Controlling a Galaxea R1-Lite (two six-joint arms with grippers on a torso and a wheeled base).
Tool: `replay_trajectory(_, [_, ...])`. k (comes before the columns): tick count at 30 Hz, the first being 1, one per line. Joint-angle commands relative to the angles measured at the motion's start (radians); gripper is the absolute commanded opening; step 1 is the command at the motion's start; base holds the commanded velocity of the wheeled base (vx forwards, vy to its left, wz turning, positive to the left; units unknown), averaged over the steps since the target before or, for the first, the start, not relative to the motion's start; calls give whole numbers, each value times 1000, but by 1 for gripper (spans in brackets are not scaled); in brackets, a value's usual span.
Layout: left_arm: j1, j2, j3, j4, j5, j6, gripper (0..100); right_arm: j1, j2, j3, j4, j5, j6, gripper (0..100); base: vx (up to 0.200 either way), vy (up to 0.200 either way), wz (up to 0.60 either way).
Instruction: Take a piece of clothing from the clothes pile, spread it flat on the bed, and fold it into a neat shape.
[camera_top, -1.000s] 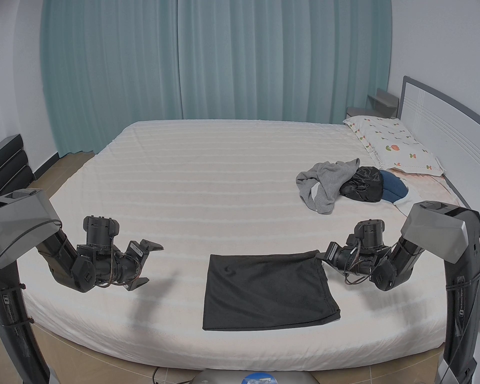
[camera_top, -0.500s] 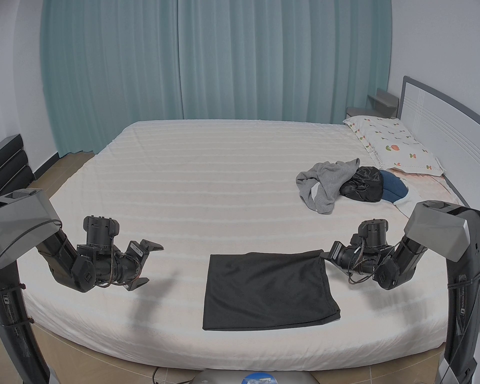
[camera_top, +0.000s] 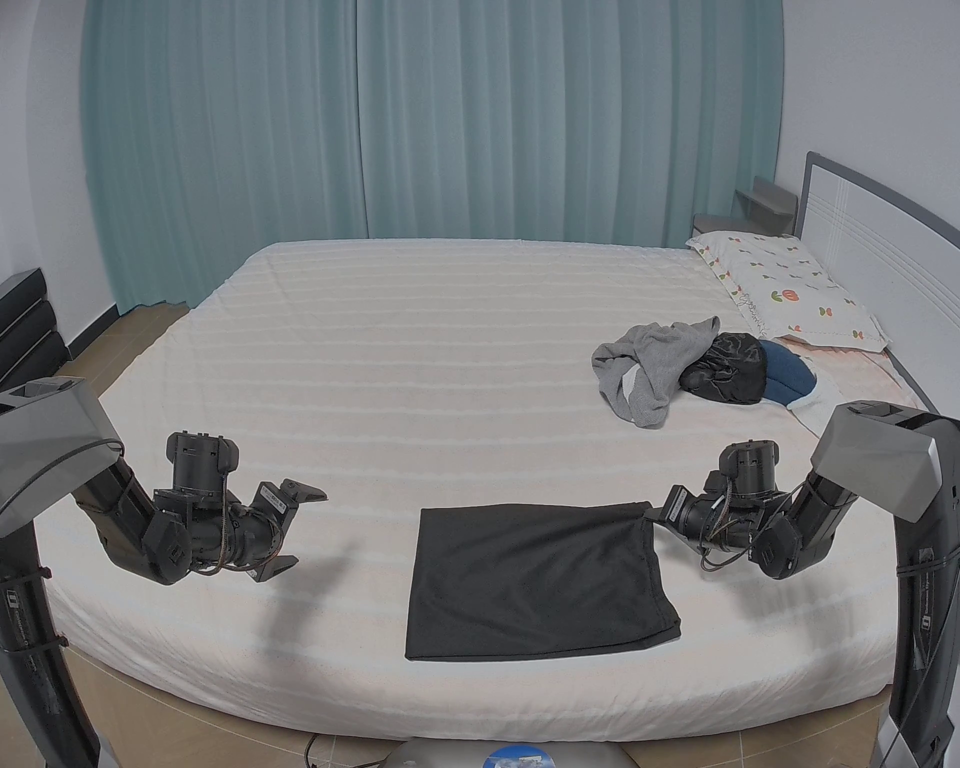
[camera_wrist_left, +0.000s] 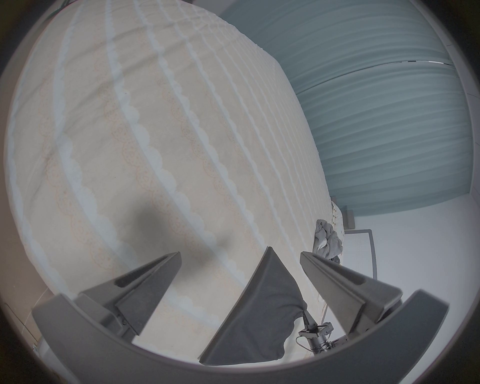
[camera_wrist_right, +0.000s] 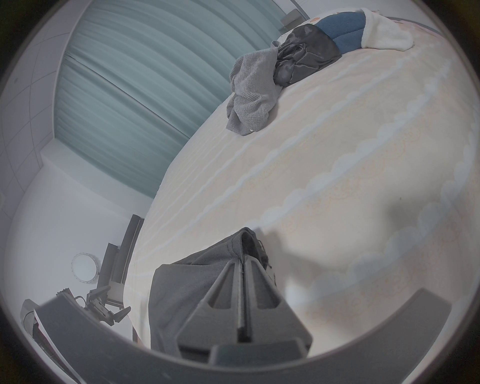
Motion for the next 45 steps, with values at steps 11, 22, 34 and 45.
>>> replay_trajectory(11, [0, 0, 0, -1, 0, 0, 100, -1, -46, -6, 32, 8, 1, 100, 0, 0, 0])
replay_trajectory(22, [-2, -3, 6, -4, 2, 1, 100, 7, -235, 309, 12, 88, -50, 100, 0, 0, 0])
replay_trajectory(34, [-13, 0, 9, -5, 3, 6, 100, 48, -181, 479, -192, 166, -122, 100, -100, 0, 0])
replay_trajectory(45, [-13, 1, 12, -5, 3, 18, 100, 45, -143, 436, -196, 165, -139, 100, 0, 0, 0])
